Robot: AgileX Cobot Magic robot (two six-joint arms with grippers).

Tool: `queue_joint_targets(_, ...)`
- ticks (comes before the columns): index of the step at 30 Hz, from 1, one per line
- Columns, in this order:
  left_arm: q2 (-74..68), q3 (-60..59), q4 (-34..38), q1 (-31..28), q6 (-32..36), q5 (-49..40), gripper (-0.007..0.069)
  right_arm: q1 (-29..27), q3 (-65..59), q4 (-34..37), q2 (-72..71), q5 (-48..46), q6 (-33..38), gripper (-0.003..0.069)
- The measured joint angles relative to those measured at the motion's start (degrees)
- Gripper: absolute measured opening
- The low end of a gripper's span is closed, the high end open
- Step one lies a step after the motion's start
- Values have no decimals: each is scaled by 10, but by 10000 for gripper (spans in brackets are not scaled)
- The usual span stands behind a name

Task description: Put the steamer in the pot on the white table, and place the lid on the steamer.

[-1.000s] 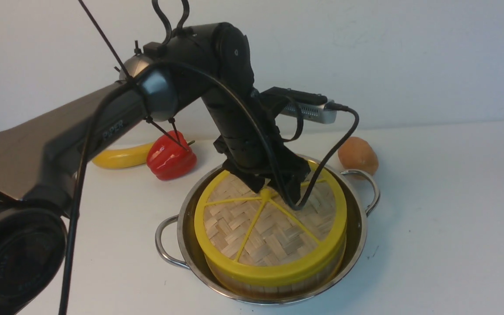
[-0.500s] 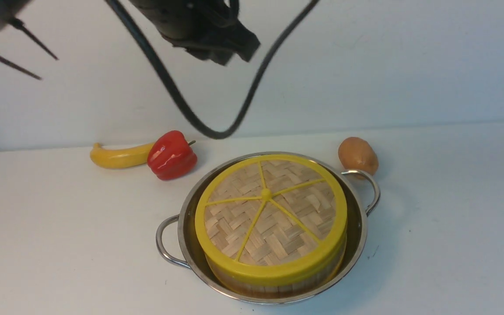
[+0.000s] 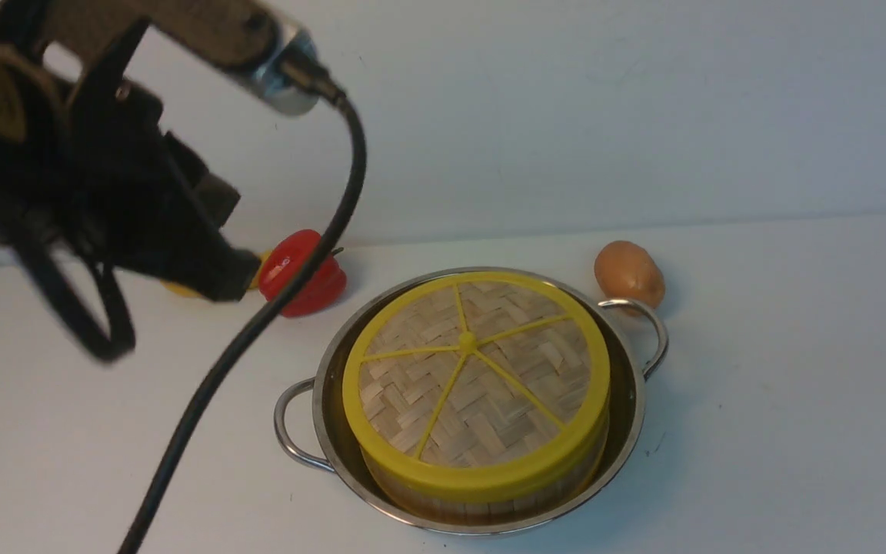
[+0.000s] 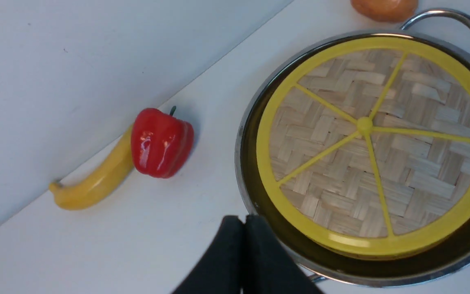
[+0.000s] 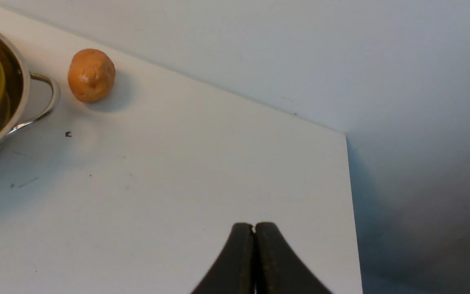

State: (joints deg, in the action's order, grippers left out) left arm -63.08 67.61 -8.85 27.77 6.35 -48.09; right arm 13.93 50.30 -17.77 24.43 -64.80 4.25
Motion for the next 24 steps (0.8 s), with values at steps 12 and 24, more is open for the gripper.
queue_joint_targets(12, 248, -314, -59, 0, -114, 159, -21, 0, -75, 1, -34, 55, -48, -2)
queue_joint_targets(24, 370, -336, -49, 0, -177, 164, -1, 0, -77, 140, -34, 56, -149, 23)
